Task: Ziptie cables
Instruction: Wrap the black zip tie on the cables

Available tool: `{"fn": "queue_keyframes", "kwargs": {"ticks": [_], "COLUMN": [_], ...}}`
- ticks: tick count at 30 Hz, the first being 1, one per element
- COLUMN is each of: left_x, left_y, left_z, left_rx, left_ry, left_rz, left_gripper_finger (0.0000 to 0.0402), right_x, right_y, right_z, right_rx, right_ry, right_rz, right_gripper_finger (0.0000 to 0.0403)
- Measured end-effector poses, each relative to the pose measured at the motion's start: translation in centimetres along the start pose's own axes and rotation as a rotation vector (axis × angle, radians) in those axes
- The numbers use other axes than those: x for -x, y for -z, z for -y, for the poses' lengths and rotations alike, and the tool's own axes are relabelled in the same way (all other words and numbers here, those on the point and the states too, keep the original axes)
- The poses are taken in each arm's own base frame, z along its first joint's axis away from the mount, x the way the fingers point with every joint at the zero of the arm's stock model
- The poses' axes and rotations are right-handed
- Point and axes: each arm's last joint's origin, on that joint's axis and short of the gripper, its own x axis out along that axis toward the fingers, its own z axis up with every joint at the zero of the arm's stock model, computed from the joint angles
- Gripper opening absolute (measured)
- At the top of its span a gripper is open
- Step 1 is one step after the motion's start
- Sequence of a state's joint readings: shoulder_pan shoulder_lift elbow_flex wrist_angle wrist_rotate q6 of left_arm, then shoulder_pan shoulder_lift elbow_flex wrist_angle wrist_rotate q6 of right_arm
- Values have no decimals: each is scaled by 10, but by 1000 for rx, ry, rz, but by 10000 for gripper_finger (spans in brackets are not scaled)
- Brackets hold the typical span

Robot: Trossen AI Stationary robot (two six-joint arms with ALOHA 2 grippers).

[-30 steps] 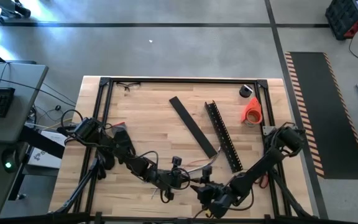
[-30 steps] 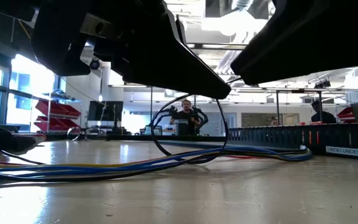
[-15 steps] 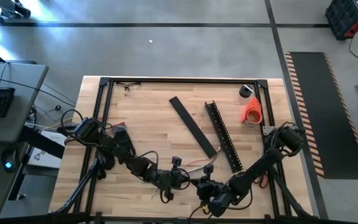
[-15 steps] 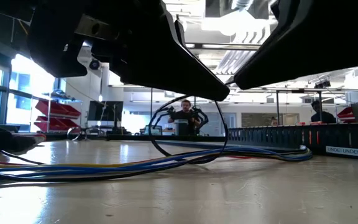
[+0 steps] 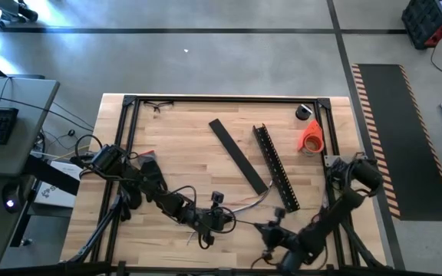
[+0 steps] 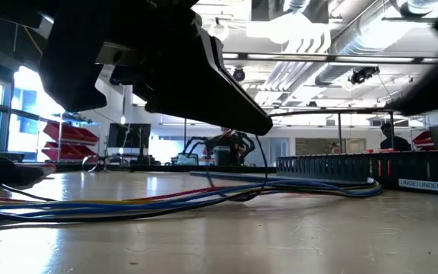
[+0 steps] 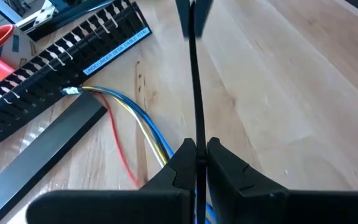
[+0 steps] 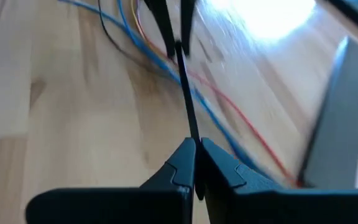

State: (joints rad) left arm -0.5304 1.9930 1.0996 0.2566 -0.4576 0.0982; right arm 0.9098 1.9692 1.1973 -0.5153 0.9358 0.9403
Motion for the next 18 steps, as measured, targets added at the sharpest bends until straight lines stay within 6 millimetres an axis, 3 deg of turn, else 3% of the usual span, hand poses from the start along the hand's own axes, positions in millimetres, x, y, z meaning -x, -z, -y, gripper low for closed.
{"fn": "queue_keyframes", "kwargs": {"ticks": [7, 12, 18], "left_x": [0, 0, 0], "left_y": [0, 0, 1], "left_z": [0, 0, 0], "left_rx": [-1, -1, 4], "left_ry": [0, 0, 3], "left_rz": [-2, -4, -10], "left_gripper_finger": [6, 6, 6], "right_x": [50, 85, 108], "right_y": [30, 33, 32], "right_z": [7, 13, 19], "right_rx": [-103, -121, -127], "right_ry": [78, 139, 203], "right_rz": [-69, -120, -250], "right_gripper_finger": [0, 1, 1]}}
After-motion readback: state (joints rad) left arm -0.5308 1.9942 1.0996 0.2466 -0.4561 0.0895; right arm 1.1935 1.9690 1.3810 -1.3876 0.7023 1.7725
